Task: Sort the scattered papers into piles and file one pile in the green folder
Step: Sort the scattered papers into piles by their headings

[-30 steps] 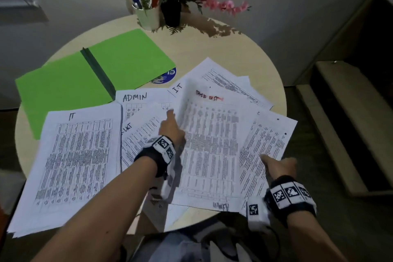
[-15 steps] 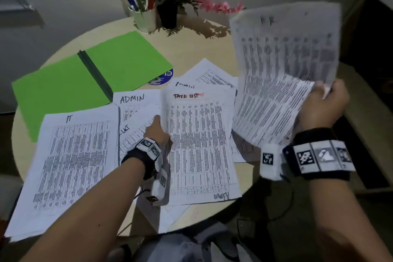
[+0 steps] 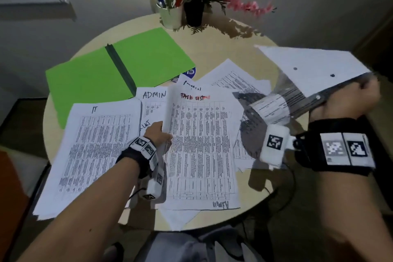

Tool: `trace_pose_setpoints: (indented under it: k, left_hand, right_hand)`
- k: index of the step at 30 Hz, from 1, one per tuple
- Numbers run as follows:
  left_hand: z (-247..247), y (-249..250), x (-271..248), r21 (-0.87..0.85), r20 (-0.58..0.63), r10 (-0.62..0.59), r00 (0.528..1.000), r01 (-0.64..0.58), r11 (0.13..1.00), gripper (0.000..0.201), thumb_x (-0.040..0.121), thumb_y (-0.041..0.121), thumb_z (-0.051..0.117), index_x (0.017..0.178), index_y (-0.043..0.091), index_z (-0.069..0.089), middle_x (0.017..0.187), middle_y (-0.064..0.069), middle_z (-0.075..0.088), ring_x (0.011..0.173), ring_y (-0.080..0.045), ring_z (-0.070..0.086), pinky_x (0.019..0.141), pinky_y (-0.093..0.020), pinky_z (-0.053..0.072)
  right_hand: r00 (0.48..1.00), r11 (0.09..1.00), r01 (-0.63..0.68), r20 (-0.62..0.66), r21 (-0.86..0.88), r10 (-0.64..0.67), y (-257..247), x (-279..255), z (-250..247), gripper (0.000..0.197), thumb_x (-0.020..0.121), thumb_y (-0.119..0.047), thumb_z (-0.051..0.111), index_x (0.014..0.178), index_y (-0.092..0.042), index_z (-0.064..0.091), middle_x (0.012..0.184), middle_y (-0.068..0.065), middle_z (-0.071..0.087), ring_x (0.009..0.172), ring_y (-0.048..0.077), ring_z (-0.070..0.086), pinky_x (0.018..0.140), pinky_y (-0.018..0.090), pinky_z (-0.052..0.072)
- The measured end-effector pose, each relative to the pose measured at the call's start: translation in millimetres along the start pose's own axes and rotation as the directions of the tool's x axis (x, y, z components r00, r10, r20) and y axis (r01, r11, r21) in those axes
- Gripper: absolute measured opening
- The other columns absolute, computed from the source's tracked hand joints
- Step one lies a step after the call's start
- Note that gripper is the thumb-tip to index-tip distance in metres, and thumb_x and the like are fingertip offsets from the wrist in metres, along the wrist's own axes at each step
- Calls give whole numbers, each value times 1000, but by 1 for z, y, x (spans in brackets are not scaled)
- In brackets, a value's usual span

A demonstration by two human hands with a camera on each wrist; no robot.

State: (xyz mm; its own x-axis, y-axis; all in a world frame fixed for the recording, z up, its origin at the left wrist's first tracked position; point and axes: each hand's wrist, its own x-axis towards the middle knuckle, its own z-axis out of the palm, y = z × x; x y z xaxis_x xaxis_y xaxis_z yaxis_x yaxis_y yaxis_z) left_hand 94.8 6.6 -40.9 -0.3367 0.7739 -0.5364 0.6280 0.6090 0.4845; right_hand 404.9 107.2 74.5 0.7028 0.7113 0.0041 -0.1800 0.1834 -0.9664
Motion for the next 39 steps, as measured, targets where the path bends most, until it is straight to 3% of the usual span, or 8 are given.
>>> trace_pose_setpoints:
  k: [4,10,14,18,21,26,31,39]
  left_hand:
    - [-3,-2,2,-177,47,-18,999,27,984,32,91,9,55,119,-5,54,103,-26,63,97,-38,60,85,-41,47]
    - [-4,1,0,-419,112,-96,989,135,898,17,97,15,41,86,5,50,68,-13,47,56,-19,43,57,-28,36]
    - [-7,8,-2,-331,112,-63,992,97,938,56,102,31,23,87,-8,61,82,-32,63,77,-37,62,83,-46,48]
    - [4,9,-3,-447,258,-22,966,140,884,54,75,74,44,69,23,59,63,6,59,66,-15,52,65,-28,45]
    - [7,16,-5,-292,155,95,983,-46,955,14,91,22,55,83,11,51,74,-5,53,72,-21,52,58,-26,41]
    - [-34,42,-28,-429,-86,261,961,-273,861,9,92,12,54,85,7,52,64,3,46,60,-14,46,55,-23,39]
    - [-93,65,-47,-548,-360,357,862,-505,667,21,82,13,67,65,22,59,70,-2,61,70,-18,60,76,-33,50]
    - [-135,79,-60,-597,-649,385,656,-753,277,28,67,10,72,81,34,74,73,28,73,75,12,66,79,-11,53]
  right_hand:
    - [993,992,-109,41,67,106,5,-11,7,18,80,-6,46,88,-5,62,94,12,61,81,22,58,70,24,53]
    - [909,779,-161,217,-606,357,93,-51,-16,39,91,-4,45,56,-18,35,64,-7,32,59,6,31,67,21,32]
    - [831,649,-73,314,-757,460,123,-79,-28,20,96,-9,43,84,-3,58,76,6,48,82,16,44,68,28,41]
    - [805,561,-98,266,-822,530,136,-102,-18,12,96,-10,44,98,-7,56,96,17,57,89,21,49,75,27,39]
    - [806,537,-113,239,-836,542,133,-111,-8,36,96,-8,44,131,-1,46,134,18,50,115,31,51,95,35,41]
    - [790,670,-253,251,-698,560,115,-95,5,41,85,-4,56,123,-9,40,130,14,47,112,28,53,95,36,45]
    - [754,921,-162,558,-353,347,33,-96,54,36,85,11,39,69,-21,43,66,-5,46,46,-4,45,50,17,38]
    - [776,995,72,623,65,-96,-32,-112,79,63,71,-2,39,134,-6,34,125,-1,47,111,-2,47,92,3,37]
